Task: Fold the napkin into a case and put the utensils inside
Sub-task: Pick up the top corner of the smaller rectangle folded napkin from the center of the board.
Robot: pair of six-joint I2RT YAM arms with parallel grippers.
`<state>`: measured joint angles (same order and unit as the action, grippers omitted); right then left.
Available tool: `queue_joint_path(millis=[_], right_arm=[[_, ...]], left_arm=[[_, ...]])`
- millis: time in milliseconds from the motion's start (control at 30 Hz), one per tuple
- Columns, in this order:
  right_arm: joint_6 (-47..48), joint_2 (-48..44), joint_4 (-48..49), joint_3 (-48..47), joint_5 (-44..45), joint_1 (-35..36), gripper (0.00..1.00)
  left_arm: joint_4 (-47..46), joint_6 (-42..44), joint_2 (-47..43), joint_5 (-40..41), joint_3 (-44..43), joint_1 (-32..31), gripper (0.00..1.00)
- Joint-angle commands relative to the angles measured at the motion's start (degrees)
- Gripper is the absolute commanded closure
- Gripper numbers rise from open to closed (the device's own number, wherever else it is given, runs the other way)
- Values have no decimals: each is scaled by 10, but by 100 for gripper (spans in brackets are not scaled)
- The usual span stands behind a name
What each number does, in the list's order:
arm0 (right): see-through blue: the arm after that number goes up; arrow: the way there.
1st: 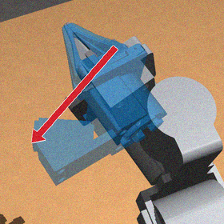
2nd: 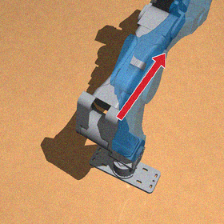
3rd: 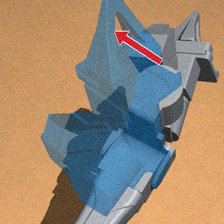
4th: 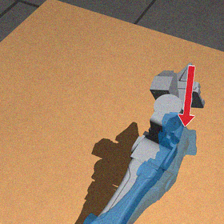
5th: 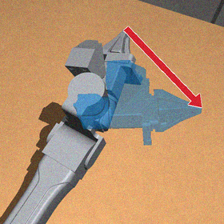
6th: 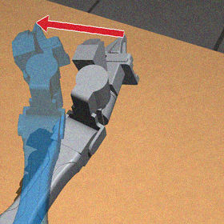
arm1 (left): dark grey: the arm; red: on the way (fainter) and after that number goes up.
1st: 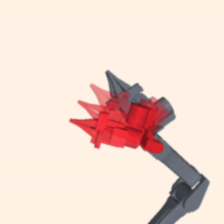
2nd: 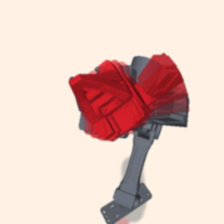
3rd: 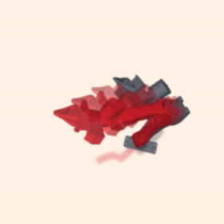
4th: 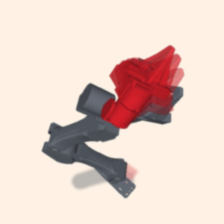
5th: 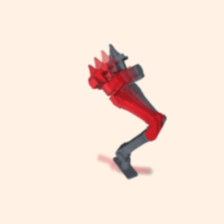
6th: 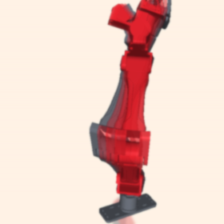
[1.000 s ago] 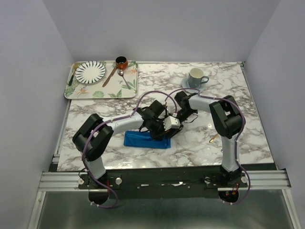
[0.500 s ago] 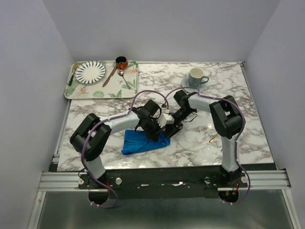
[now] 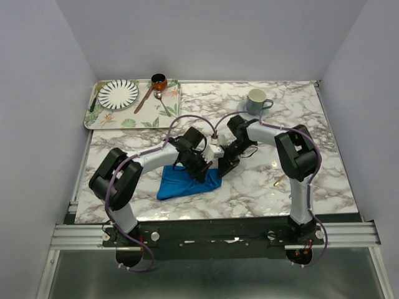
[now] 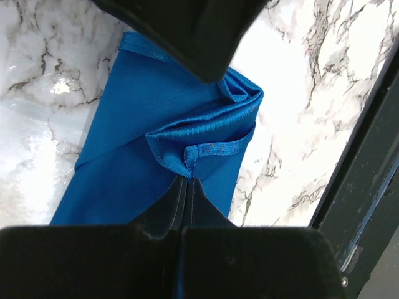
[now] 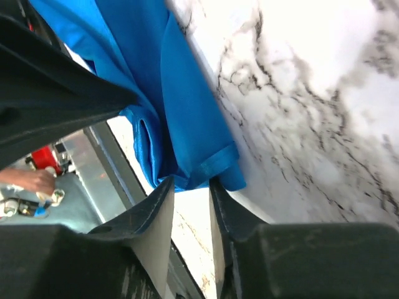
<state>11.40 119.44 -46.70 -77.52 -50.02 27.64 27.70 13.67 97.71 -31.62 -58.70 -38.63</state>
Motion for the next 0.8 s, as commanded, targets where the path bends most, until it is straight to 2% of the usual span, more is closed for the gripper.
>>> queue_joint_path(millis=[0, 233, 333, 467, 600, 767], right_arm=[[-24, -46, 26, -20, 37, -4, 66], [-68, -79, 49, -4, 99, -3, 68], [-101, -104, 93, 25, 101, -3, 75], [-164, -150, 166, 75, 111, 2, 91], [-197, -163, 202, 103, 135, 8, 97], [-206, -194, 261, 148, 157, 20, 99]], left_arm=[[20, 10, 0, -32, -11, 0, 100], [19, -13, 20, -46, -19, 3, 100], [23, -25, 27, -50, -21, 7, 100], [20, -56, 28, -69, -14, 19, 100], [13, -85, 34, -82, -9, 27, 100], [-2, -117, 49, -96, -5, 35, 100]])
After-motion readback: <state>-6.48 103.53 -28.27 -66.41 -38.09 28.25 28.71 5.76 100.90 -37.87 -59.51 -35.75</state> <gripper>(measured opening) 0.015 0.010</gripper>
